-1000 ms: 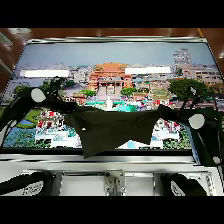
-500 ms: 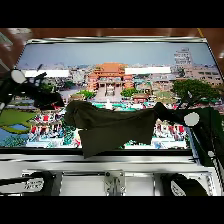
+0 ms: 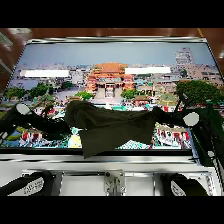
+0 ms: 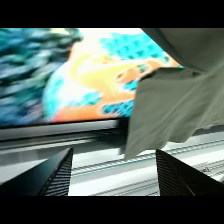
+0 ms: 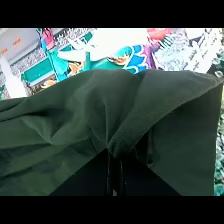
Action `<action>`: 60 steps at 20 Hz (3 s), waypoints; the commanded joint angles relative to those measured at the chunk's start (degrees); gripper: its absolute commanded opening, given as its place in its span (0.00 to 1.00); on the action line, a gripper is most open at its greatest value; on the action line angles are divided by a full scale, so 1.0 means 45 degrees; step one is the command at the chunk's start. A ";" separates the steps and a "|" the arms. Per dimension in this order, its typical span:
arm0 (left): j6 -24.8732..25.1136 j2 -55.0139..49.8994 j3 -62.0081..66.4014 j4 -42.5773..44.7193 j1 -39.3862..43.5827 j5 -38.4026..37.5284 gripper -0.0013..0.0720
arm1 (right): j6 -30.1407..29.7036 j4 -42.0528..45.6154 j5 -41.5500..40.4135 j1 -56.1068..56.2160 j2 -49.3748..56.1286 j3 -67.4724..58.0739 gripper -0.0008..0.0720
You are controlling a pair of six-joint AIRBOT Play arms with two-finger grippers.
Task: Fold the shirts.
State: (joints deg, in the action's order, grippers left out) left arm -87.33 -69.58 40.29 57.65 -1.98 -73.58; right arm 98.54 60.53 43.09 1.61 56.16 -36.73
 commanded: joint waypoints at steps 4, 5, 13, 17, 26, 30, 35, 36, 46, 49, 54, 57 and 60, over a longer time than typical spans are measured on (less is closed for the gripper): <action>-0.0753 -0.0670 -0.1268 -0.1287 0.2463 0.3060 0.85 | -0.0117 -0.0010 0.0160 0.0010 0.0010 0.0005 0.10; -0.0748 -0.0845 -0.1268 -0.1457 0.2608 0.3225 0.85 | -0.0117 -0.0010 0.0155 0.0010 0.0010 0.0005 0.10; -0.0758 -0.1564 -0.1253 -0.3929 0.4051 0.6445 0.29 | -0.0112 -0.0019 0.0253 0.0010 0.0010 0.0000 0.10; 0.0083 -0.0947 -0.0296 -0.4007 0.3993 0.6795 0.07 | -0.1472 -0.0087 0.0928 0.0010 0.0005 -0.0019 0.09; 0.0024 0.3152 1.3022 0.1462 0.1724 0.6227 0.07 | -0.4949 0.0219 0.1258 0.0000 -0.1875 -0.7854 0.09; 0.0019 0.3186 1.8180 0.1579 0.0369 0.6256 0.07 | -0.4517 0.0277 0.0510 0.0000 -0.2025 -1.2706 0.09; 0.0019 0.3905 1.8224 0.1783 -0.0942 0.6591 0.07 | -0.3269 0.0316 0.0374 0.0000 -0.2025 -1.4916 0.09; 0.0019 0.3837 1.8093 0.1889 -0.1224 0.6654 0.07 | -0.3089 0.0325 0.0831 0.0000 -0.2006 -1.4916 0.09; -0.0544 0.0049 1.6038 0.0063 -0.2157 0.8922 0.07 | -0.1637 0.2259 1.1740 0.0010 0.2686 -1.4785 0.09; -0.0500 -0.2147 1.6038 -0.0816 -0.1287 0.8437 0.07 | -0.1554 0.2667 1.1982 0.0010 0.4726 -1.4163 0.09; -0.0369 -0.6154 1.6038 -0.0816 0.1307 0.8636 0.07 | -0.2123 0.3254 1.0890 0.0000 0.7504 -1.2191 0.09; -0.0364 -0.8072 1.6038 -0.0816 0.2594 0.8349 0.07 | -0.2142 0.3910 1.0758 0.0000 0.8738 -1.1939 0.09; -0.0364 -0.9296 1.6038 -0.0797 0.3327 0.6635 0.08 | -0.2123 0.3881 1.0166 0.0000 0.9151 -1.1939 0.09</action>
State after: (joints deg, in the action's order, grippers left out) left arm -89.01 -105.49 112.49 54.39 9.45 -37.87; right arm 89.14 77.47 90.91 1.54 94.35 -91.20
